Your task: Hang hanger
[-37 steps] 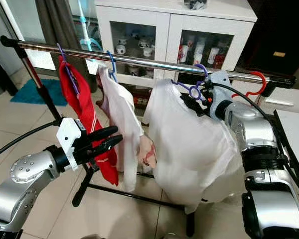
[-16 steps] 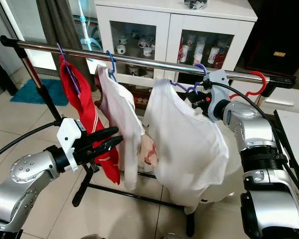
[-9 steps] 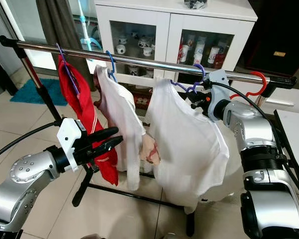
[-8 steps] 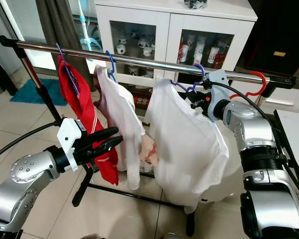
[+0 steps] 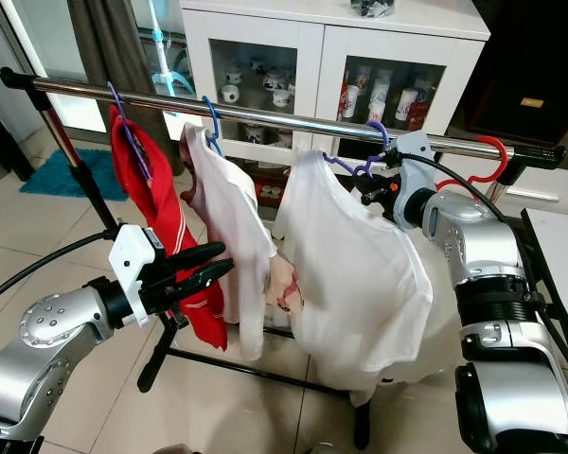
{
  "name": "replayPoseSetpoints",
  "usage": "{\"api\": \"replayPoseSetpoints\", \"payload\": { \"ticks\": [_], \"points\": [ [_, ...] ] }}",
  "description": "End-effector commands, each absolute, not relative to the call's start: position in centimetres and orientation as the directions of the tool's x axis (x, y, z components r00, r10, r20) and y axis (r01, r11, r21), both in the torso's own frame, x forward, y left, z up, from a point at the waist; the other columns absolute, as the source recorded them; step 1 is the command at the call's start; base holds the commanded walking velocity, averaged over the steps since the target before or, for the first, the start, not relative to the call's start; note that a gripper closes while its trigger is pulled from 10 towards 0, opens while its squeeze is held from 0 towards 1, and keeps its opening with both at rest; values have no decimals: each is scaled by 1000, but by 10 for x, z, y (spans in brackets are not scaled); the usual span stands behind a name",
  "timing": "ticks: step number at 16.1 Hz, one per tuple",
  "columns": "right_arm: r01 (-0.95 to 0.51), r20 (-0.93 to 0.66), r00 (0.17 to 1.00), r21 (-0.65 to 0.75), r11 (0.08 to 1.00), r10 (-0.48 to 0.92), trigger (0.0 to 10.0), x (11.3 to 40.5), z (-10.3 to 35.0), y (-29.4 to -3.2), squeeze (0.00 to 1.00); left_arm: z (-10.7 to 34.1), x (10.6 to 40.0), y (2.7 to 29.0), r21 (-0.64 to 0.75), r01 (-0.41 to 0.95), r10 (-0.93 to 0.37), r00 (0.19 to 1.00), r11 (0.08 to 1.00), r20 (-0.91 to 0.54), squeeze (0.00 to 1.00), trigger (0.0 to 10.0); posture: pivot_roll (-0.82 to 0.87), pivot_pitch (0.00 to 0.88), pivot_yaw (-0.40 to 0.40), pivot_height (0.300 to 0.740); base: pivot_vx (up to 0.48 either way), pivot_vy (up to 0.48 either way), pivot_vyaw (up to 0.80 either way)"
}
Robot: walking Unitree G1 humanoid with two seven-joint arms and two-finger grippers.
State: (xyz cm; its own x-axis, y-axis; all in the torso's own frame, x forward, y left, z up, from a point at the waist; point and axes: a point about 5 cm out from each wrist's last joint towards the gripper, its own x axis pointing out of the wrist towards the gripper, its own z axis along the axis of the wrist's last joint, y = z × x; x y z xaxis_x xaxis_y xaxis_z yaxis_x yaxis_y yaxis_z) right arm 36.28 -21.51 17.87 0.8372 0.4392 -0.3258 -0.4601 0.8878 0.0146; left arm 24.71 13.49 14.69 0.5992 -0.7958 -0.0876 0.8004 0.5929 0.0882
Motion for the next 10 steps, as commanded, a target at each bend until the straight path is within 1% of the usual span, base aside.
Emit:
{"api": "replayPoseSetpoints", "payload": {
  "ticks": [1,7,10],
  "points": [
    [-446,-327,840,37,894,432,0,363,180,-216,0,150,246,132,91,813,-809,581,575,-84,0,10000,-5,46,18,740,0,0,0],
    [-422,-336,844,62,905,417,0,362,181,-218,0,149,247,132,92,814,-810,581,574,-84,0,10000,-5,43,19,740,0,0,0],
    [-414,-267,872,39,909,409,0,363,188,-217,0,149,247,131,93,813,-809,582,575,-84,0,10000,-4,42,17,740,0,0,0]
  ]
}}
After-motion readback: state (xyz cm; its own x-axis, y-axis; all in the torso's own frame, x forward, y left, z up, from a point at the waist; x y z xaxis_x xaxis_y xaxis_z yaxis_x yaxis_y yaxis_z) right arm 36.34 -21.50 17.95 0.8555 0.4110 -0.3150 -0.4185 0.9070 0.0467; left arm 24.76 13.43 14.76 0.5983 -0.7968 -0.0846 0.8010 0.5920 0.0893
